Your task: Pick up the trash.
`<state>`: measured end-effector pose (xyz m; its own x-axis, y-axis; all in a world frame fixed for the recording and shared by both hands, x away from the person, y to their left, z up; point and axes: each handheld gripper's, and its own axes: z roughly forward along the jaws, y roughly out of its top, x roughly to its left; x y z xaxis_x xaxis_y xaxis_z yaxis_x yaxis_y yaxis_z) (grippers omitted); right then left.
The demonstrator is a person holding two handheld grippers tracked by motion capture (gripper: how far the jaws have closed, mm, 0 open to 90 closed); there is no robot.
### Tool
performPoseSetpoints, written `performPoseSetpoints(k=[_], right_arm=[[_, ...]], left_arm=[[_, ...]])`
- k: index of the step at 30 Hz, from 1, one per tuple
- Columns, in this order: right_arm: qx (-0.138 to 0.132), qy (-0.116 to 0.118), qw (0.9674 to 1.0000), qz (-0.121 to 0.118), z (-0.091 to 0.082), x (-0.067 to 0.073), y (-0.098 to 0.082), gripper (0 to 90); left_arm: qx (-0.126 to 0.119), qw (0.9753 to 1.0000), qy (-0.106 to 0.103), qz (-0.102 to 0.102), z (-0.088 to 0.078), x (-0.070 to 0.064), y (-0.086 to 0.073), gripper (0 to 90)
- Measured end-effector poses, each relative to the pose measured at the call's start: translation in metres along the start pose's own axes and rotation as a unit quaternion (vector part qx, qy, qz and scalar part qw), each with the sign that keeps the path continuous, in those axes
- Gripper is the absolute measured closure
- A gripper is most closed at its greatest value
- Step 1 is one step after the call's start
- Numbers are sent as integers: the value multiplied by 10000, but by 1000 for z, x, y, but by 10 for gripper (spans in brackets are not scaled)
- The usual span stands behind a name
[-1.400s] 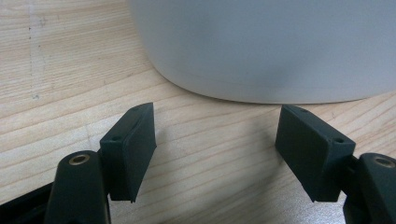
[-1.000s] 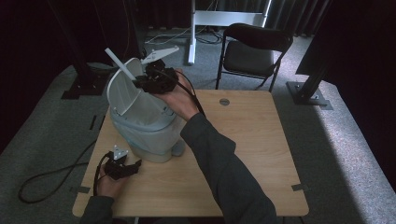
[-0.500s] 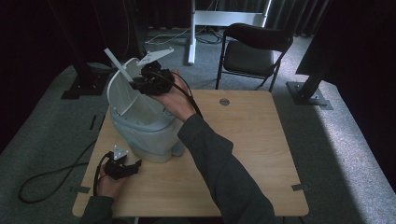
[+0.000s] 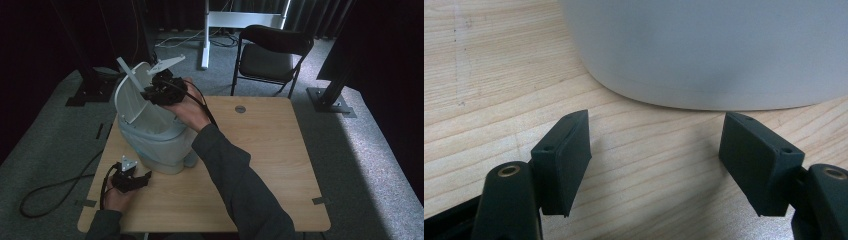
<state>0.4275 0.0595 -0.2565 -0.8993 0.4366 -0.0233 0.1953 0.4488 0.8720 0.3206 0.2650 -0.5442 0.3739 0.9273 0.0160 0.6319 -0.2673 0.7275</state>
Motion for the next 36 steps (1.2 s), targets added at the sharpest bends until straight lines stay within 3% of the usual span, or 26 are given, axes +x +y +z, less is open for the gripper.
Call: performPoseSetpoints(k=[20,36], right_arm=[[-1,-193,9998,-8,-25,-15,-17,709],[138,-373,9991,123,-36,-34,-46,708]], left_arm=[[4,10000,0,8,0,0,0,289],[3,10000,-3,8,0,0,0,289]])
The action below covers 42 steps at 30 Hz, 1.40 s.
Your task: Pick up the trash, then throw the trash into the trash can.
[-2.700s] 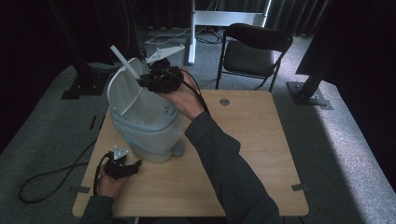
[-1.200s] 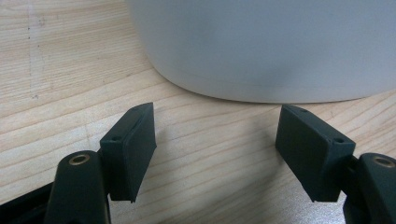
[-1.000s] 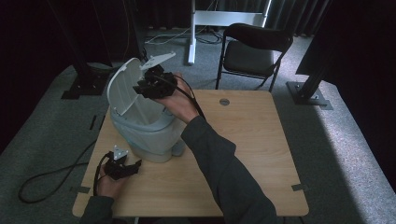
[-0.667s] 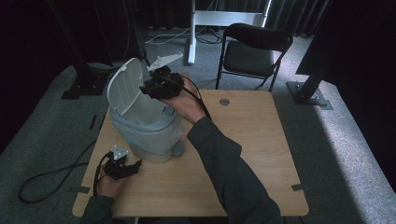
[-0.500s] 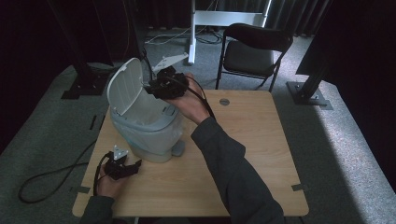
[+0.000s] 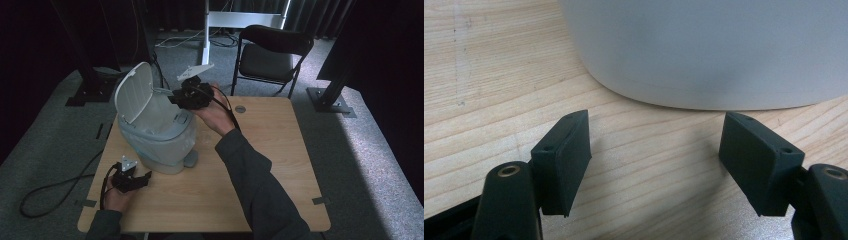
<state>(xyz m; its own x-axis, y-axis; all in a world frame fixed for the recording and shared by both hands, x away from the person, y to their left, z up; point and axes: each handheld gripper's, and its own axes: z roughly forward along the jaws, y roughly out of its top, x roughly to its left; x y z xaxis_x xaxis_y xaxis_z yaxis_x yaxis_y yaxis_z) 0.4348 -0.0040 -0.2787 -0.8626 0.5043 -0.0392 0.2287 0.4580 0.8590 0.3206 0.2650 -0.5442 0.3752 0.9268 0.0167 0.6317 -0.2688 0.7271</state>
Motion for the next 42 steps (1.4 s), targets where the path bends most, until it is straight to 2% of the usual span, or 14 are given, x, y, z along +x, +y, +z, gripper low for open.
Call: performPoseSetpoints(k=[32,42], right_arm=[[91,-324,9990,289,-21,-33,-42,689],[130,-552,9974,443,-32,-48,-63,681]], left_arm=[[8,10000,-12,7,0,0,0,289],[2,10000,-8,5,0,0,0,289]])
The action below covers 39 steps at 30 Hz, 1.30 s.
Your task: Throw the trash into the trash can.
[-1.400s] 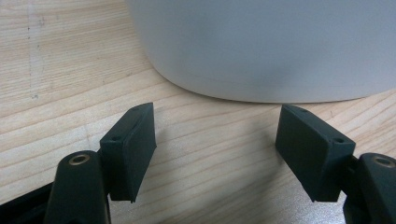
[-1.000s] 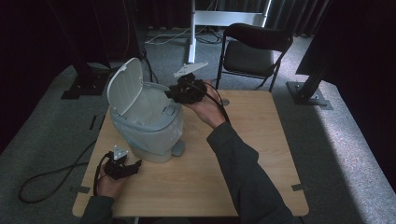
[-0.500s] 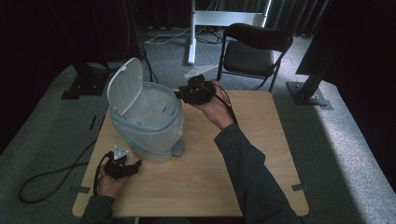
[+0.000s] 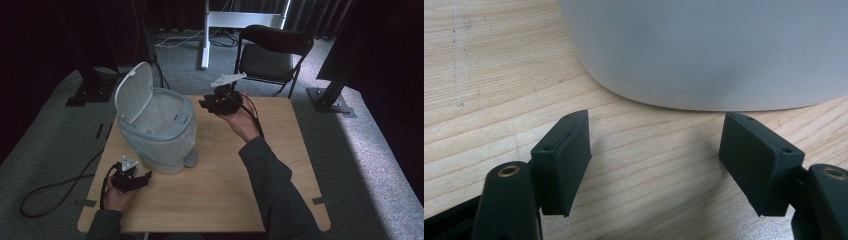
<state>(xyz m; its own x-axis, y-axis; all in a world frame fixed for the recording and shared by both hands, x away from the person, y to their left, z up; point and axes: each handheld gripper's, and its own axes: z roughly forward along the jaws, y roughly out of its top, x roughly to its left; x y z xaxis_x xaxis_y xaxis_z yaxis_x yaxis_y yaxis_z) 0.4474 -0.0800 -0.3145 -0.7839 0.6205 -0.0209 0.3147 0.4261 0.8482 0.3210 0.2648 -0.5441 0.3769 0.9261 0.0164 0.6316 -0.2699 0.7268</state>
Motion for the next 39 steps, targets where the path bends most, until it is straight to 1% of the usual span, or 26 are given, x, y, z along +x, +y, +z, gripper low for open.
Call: performPoseSetpoints(k=[7,10,15,19,23,28,35,39], right_arm=[[65,-61,9999,72,0,-8,-10,675],[107,-67,9998,151,1,-11,-14,674],[185,-117,9995,214,8,-12,-24,674],[273,-99,9994,202,15,-11,-32,673],[318,-104,9992,207,21,-9,-37,673],[361,-110,9989,271,25,-10,-42,667],[450,-110,9983,368,35,-14,-52,667],[584,-148,9973,412,42,-16,-59,667]], left_arm=[[-2,10000,4,-3,0,0,0,289],[-1,10000,5,-7,0,0,0,289],[-2,10000,7,-5,0,0,0,289],[-2,10000,7,-5,0,0,0,289],[-1,10000,7,-5,0,0,0,289],[-1,10000,7,-5,0,0,0,289],[-1,10000,7,-4,0,0,0,289],[-1,10000,6,-4,0,0,0,289]])
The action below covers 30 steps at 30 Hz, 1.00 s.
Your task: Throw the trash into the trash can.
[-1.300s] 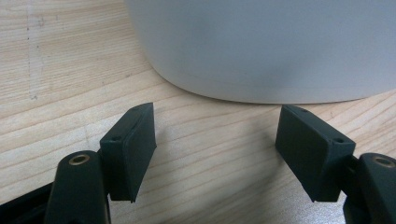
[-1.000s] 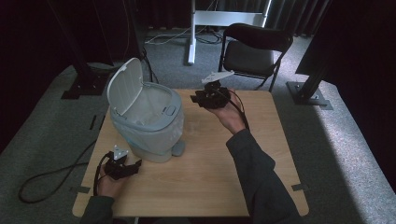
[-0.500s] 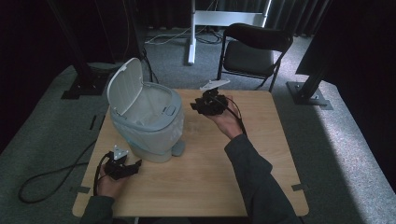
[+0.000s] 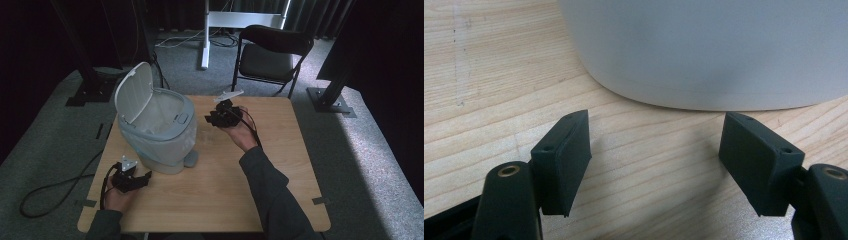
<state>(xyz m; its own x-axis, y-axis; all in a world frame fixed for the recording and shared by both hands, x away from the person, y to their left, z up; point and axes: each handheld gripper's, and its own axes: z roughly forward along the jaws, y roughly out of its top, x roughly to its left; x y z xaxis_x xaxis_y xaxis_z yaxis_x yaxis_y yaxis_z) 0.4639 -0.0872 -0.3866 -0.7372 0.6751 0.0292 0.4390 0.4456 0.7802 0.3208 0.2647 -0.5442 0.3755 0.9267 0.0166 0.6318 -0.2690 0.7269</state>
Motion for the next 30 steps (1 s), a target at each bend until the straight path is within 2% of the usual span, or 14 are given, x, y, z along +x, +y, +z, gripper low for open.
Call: performPoseSetpoints(k=[9,13,20,30], right_arm=[[230,-72,9993,281,19,-11,-15,652],[375,-229,9985,320,29,-14,-22,653],[411,-414,9971,486,39,-20,-28,652],[549,-444,9954,648,52,-24,-34,641]], left_arm=[[0,10000,-1,-1,0,0,0,289],[0,10000,-1,0,0,0,0,289],[1,10000,-1,3,0,0,0,289],[1,10000,-1,0,0,0,0,288]])
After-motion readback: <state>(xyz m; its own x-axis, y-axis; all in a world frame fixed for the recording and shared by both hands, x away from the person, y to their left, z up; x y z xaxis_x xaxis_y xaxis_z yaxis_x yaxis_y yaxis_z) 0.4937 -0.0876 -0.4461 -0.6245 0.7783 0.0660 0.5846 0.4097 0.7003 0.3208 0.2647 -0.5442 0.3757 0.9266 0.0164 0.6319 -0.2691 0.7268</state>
